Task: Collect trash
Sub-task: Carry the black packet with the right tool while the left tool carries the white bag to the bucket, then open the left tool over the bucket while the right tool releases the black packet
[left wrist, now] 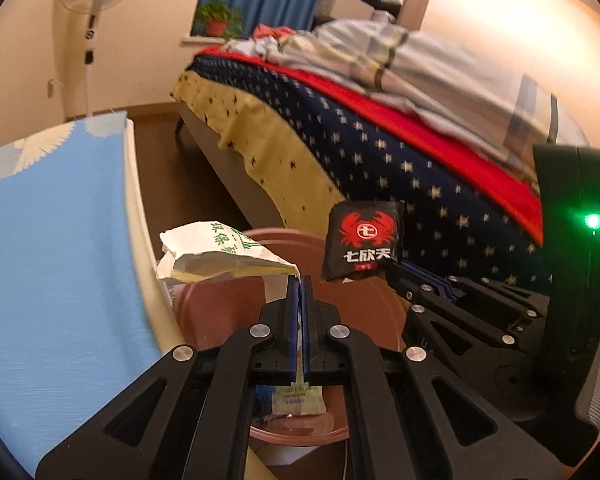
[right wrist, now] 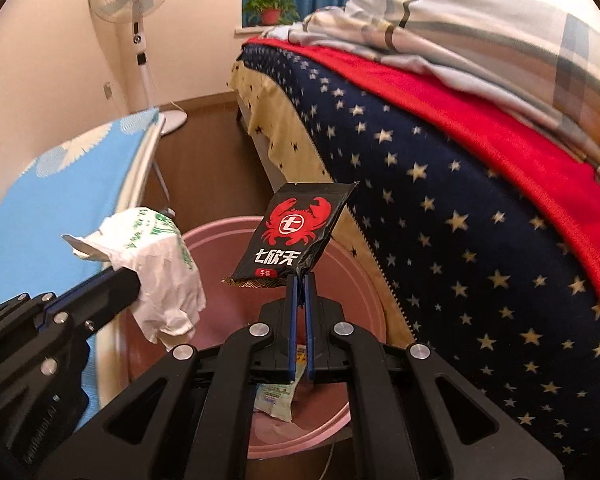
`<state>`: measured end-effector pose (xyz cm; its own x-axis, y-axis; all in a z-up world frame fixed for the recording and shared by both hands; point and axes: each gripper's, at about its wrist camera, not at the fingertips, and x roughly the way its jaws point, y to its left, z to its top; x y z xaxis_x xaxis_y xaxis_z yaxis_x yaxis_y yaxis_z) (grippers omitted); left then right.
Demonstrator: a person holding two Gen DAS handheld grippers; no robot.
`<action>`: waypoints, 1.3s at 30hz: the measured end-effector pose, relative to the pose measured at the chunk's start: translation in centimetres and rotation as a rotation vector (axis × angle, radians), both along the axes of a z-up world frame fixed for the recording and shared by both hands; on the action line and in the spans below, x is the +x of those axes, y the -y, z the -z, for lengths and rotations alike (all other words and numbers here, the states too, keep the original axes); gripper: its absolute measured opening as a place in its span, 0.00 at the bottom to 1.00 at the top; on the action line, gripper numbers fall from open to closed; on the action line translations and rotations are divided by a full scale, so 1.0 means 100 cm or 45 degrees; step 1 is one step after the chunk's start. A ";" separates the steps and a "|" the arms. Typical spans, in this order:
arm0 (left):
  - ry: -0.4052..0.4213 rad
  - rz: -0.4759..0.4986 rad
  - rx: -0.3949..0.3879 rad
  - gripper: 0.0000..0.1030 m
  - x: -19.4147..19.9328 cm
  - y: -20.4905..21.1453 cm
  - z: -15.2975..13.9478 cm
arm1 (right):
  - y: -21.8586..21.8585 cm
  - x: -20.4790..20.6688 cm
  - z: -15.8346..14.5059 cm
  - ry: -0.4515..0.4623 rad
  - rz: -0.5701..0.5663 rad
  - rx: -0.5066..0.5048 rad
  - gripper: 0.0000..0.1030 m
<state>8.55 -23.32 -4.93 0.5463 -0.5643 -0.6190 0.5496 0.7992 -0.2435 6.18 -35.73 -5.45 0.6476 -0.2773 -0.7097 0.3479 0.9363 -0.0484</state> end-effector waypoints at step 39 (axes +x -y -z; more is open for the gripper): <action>0.237 -0.321 -0.064 0.83 -0.076 -0.114 -0.125 | -0.052 -0.096 -0.138 0.369 -0.156 0.024 0.95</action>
<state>0.98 -11.93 7.58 0.7742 -0.4242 -0.4698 0.3746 0.9053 -0.2001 -3.44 -30.57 8.34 0.8514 -0.1735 -0.4951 0.2295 0.9718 0.0540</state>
